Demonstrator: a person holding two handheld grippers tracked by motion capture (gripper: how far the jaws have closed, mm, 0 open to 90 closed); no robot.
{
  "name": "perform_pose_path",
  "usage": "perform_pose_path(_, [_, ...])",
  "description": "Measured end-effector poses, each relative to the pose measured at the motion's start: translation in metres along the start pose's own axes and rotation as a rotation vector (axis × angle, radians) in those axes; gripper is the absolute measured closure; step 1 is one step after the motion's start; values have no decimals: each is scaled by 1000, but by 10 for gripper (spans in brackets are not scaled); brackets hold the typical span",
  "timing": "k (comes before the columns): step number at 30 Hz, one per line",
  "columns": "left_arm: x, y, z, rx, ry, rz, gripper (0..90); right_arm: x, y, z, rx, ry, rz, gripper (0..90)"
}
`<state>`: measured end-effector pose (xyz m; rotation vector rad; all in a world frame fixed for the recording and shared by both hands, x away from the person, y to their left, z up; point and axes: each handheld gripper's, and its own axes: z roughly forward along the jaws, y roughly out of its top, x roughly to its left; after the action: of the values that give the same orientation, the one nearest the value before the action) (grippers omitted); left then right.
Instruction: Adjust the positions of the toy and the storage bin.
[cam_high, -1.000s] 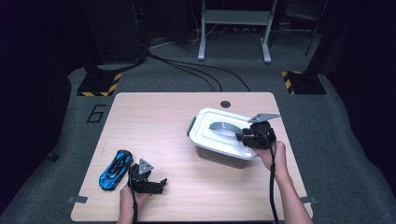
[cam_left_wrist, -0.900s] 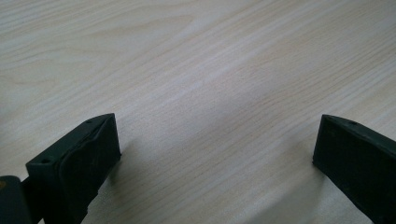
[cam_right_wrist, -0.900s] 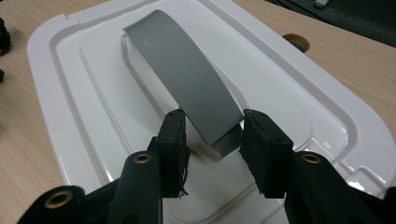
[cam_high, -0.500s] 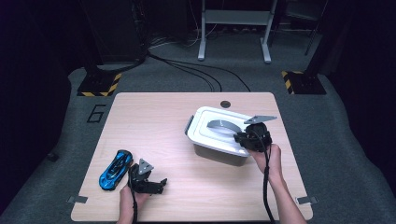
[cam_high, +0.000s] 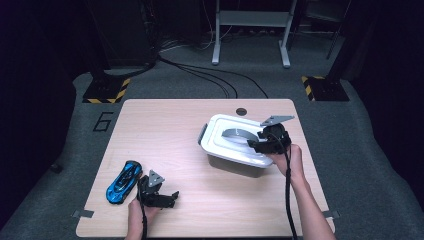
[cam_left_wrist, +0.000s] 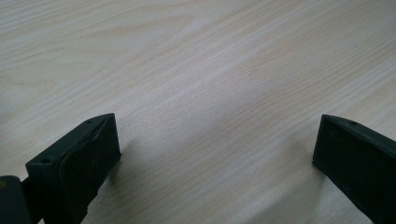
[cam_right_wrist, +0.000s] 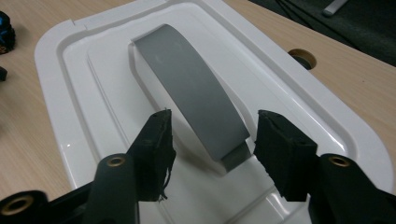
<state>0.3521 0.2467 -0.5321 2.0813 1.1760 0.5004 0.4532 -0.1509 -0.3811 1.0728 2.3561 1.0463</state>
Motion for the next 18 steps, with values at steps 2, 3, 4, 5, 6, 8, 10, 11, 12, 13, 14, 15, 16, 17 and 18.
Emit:
perform_pose_path(2, [0,0,0,0,0,-1,7,1,2,3,0,-2,-16,533])
perform_pose_path(3, [0,0,0,0,-1,-3,7,2,3,4,-1,-6,-21,537])
perform_pose_path(4, [0,0,0,0,0,-1,7,2,3,4,2,-4,-26,544])
perform_pose_path(5, [0,0,0,1,-3,-2,7,4,3,4,5,-6,-27,550])
perform_pose_path(6, [0,0,0,0,-1,0,7,6,3,4,8,-11,-35,555])
perform_pose_path(8, [0,0,0,0,0,0,7,11,4,5,11,-17,-30,565])
perform_pose_path(10, [0,0,0,0,-1,0,7,16,6,6,13,-27,-28,565])
perform_pose_path(11, [0,0,0,0,0,-2,7,19,7,7,19,-30,-14,566])
perform_pose_path(12, [0,0,0,0,0,0,7,21,8,8,17,-35,-12,566])
perform_pose_path(13, [0,0,0,-1,0,-3,7,24,9,9,22,-39,2,566])
perform_pose_path(14, [0,0,0,0,0,-2,7,27,10,10,23,-44,9,566])
perform_pose_path(15, [0,0,0,0,0,-3,7,30,12,11,25,-50,15,567])
perform_pose_path(16, [0,0,0,-1,0,-3,7,34,13,13,30,-58,24,567])
perform_pose_path(17, [0,0,0,-1,0,-3,7,37,15,14,31,-64,29,568])
perform_pose_path(18, [0,0,0,0,0,-3,7,40,16,16,35,-70,40,569])
